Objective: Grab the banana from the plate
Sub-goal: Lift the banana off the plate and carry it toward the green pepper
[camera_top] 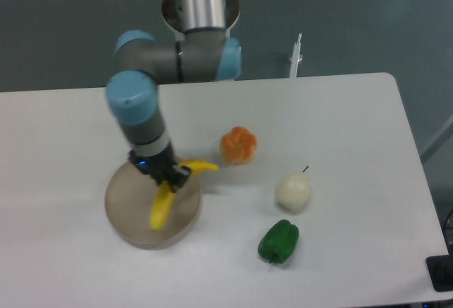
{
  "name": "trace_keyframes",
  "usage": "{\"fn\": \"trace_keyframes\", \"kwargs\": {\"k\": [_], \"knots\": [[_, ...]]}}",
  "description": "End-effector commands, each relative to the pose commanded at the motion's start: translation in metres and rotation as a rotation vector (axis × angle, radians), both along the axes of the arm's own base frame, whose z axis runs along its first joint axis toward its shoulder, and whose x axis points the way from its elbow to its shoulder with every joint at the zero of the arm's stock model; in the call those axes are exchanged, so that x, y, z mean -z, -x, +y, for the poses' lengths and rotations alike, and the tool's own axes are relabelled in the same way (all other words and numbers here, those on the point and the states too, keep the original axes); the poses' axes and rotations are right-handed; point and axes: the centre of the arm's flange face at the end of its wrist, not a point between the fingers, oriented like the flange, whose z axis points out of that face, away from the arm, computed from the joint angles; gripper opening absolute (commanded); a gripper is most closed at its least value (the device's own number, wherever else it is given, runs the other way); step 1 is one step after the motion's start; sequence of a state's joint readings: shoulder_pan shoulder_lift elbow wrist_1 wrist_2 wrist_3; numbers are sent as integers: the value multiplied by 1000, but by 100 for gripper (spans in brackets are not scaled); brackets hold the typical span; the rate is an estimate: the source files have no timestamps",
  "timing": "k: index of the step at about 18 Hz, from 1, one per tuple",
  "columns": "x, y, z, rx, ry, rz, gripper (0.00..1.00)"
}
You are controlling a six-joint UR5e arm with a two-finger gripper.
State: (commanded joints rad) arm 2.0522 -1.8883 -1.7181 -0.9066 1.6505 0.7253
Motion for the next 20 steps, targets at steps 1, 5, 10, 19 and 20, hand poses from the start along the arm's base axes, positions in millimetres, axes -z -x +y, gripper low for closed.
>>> {"fn": "trace_keyframes", "kwargs": {"k": [1,5,10,19,20], "knots": [[-4,12,-1,7,-2,7,28],[-17,71,-15,15,-4,35,28],[-37,129,-32,23,15,50,28],[-54,154,-31,44,2,72,28],[-54,154,-31,44,2,72,28]]}}
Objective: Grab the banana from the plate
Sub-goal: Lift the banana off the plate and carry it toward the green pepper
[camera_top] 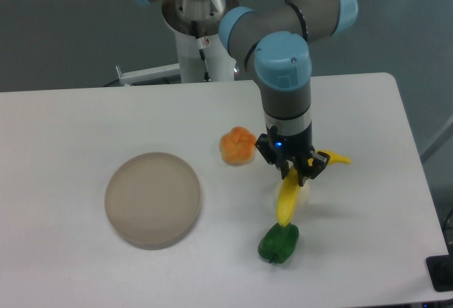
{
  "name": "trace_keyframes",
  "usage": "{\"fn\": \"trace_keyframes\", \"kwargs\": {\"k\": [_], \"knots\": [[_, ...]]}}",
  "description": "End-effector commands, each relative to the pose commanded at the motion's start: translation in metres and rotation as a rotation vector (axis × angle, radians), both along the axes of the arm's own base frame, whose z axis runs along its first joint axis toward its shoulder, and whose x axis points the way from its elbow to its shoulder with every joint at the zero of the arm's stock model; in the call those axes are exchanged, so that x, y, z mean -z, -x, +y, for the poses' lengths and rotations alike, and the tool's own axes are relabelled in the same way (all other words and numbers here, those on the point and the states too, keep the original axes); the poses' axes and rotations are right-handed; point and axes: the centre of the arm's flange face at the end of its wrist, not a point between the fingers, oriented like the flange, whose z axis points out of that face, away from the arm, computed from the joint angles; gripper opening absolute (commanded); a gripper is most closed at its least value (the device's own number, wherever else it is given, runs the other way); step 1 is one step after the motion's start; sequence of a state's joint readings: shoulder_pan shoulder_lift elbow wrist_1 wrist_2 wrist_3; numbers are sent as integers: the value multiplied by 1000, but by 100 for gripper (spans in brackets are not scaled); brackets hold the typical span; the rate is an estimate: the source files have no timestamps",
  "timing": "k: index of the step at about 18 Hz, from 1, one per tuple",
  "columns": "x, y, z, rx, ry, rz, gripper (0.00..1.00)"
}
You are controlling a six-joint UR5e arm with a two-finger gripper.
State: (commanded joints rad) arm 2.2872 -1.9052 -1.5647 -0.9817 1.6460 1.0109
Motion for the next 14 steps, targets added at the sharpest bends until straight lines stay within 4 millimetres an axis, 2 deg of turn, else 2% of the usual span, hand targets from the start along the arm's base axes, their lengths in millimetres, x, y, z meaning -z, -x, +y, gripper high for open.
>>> {"fn": "trace_keyframes", "kwargs": {"k": [14], "knots": [[10,-3,1,2,16,-7,28]]}}
